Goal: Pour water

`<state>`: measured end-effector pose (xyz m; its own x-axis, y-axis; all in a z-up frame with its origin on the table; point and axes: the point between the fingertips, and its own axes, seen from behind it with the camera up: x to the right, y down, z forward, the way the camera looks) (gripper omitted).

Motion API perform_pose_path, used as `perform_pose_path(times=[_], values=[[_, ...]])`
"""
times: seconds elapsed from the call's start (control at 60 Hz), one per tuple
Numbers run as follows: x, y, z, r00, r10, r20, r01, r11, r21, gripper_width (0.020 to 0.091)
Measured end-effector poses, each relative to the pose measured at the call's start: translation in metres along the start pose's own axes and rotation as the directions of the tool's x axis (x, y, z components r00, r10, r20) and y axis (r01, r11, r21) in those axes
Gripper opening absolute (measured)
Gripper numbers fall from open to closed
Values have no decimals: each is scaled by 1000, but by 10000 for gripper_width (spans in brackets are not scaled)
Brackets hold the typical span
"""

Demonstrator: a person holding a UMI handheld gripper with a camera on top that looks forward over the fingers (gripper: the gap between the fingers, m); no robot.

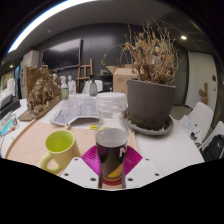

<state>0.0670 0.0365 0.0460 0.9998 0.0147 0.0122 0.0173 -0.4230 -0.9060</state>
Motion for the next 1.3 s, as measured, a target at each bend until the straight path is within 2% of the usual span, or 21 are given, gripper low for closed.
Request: perform_pose_path(times=[0.1,0.2,0.267,0.3,0.35,0.367,0.417,0.483,0.617,0.817,0.95,1.083,1.3], values=[[2,-1,-2,1000,14,-1,-14,999,31,290],[1,1,-6,1000,25,0,-25,999,39,384],[3,5,-8,999,41,5,-41,999,12,446],[4,8,-10,998,59,6,-59,998,-11,576],[5,9,-18,996,89,3,-89,996,-30,839],[7,8,-22,995,98,0,-98,995,-31,873],[11,3,-34,993,119,-9,-119,992,-30,832],[14,-1,-57,992,127,-17,-127,991,-47,858],[15,-11,-127,994,92,-64,-96,993,-69,857],[-14,12,-248,987,50,-154,-78,979,-186,856],[-46,23,-308,984,19,-175,-56,977,-208,860],[-76,27,-343,983,43,-180,-82,973,-214,860],[-97,29,-360,984,14,-177,-53,975,-218,858]])
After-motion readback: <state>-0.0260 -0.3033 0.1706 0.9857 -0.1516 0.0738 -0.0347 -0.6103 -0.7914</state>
